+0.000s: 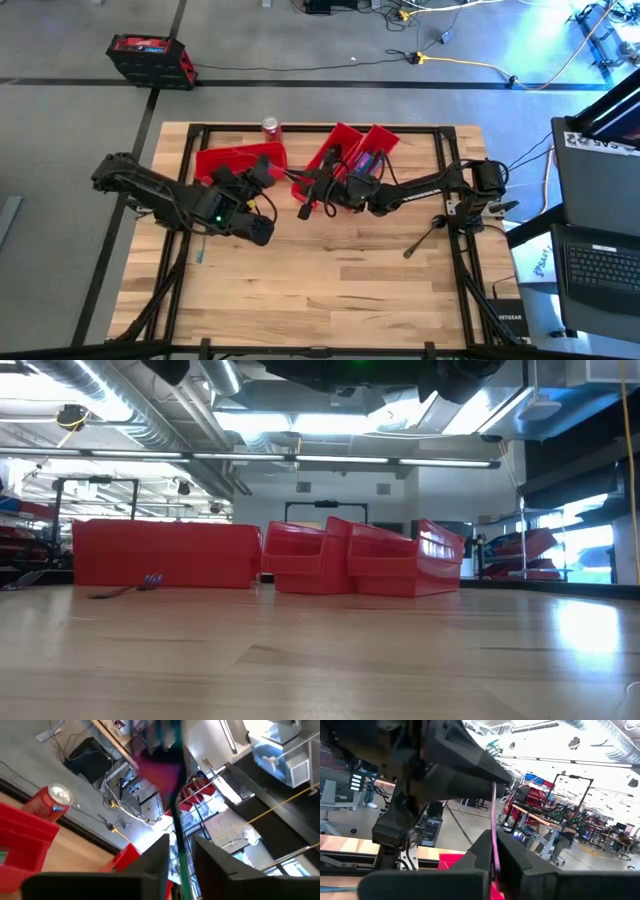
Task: Sort silverware
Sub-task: Put the blue fork into the left red bin
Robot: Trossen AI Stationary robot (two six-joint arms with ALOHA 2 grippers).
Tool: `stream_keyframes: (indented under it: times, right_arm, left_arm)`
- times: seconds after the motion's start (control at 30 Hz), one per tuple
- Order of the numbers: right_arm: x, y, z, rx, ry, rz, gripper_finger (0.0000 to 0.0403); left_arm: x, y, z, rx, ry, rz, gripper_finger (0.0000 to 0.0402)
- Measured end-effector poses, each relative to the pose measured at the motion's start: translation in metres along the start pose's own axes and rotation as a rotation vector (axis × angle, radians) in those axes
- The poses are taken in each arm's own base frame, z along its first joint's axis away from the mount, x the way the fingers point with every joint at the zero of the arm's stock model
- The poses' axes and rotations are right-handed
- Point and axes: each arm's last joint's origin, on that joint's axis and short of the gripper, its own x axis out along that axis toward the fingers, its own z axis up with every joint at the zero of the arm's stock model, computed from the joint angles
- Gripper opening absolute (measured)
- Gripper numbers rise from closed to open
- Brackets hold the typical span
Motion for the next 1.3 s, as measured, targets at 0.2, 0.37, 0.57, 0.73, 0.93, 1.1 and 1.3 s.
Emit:
stream_keyframes:
  times: [0.2,0.37,0.57,0.73,0.93,1.1,1.3]
  right_arm:
    - [0.000,-0.001,0.000,-0.009,0.003,-0.011,0.0000]
    - [0.002,-0.005,-0.002,-0.019,0.008,-0.023,0.0000]
    - [0.005,-0.015,-0.006,-0.023,0.020,-0.052,0.0000]
    - [0.013,-0.029,-0.008,0.015,0.032,-0.034,0.0000]
    - [0.028,-0.042,0.002,-0.002,0.076,0.067,0.0000]
    - [0.045,-0.064,0.014,0.022,0.170,0.176,0.0000]
    - [0.054,-0.091,0.021,0.044,0.202,0.274,0.0000]
  left_arm:
    - [0.000,0.000,0.001,0.030,-0.009,-0.004,0.0134]
    - [-0.003,0.000,0.001,0.071,-0.005,-0.013,0.0179]
    - [-0.013,0.002,0.002,0.156,0.024,-0.038,0.0248]
    - [-0.020,0.007,0.005,0.215,0.041,-0.056,0.0294]
    - [-0.029,0.014,0.009,0.456,0.098,-0.070,0.0321]
    - [-0.045,0.024,0.034,0.620,0.204,-0.101,0.0322]
    - [-0.066,0.029,0.075,0.650,0.348,-0.191,0.0322]
